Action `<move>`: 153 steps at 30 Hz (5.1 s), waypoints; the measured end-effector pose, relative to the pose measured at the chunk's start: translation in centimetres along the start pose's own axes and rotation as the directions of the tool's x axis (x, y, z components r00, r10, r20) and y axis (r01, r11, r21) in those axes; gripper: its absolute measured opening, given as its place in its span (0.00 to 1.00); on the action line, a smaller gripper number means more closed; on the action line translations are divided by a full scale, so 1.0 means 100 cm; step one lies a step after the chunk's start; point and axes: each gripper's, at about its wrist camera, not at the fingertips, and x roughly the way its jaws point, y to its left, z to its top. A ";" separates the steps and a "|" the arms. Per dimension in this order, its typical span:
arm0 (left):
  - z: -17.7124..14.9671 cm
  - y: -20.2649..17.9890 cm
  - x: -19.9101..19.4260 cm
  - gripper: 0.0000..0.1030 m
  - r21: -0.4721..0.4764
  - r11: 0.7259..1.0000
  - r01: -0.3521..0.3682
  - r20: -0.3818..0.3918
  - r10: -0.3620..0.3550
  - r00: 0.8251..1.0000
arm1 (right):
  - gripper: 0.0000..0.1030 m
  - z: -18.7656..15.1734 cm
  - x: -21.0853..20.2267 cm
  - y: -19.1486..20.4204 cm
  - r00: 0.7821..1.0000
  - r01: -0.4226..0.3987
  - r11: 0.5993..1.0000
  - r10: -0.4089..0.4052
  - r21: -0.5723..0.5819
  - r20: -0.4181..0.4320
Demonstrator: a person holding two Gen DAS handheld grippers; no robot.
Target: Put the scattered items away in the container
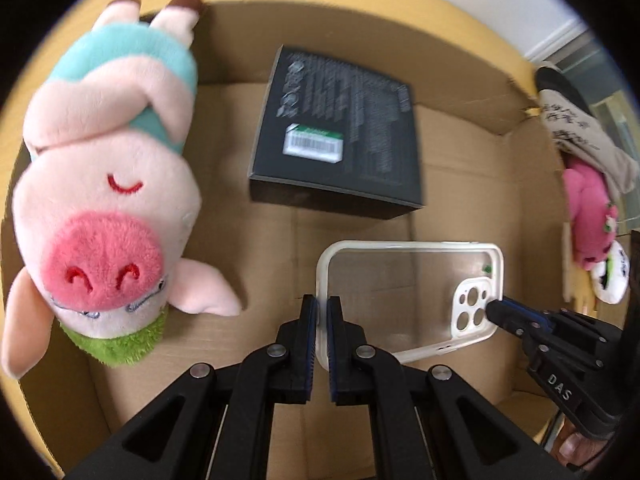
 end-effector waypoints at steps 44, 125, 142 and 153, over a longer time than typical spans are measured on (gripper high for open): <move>-0.192 -0.078 -0.411 0.78 0.061 0.990 -0.129 0.681 0.053 0.730 | 0.99 -0.170 -0.395 0.147 0.820 0.207 0.968 -0.091 -0.144 0.566; -0.211 0.020 -0.117 0.77 0.053 0.976 0.210 0.020 -0.211 0.977 | 0.88 -0.198 0.001 -0.001 0.993 -0.093 0.995 0.090 -0.034 -0.079; -0.219 -0.065 -0.031 0.77 0.092 0.963 0.255 -0.065 -0.250 0.966 | 0.36 -0.219 -0.010 -0.006 0.992 -0.124 0.981 0.124 -0.150 -0.014; -0.219 -0.071 0.003 0.70 0.048 0.970 0.239 -0.051 -0.236 0.970 | 0.36 -0.221 -0.013 -0.018 0.988 -0.151 0.975 0.144 -0.166 -0.050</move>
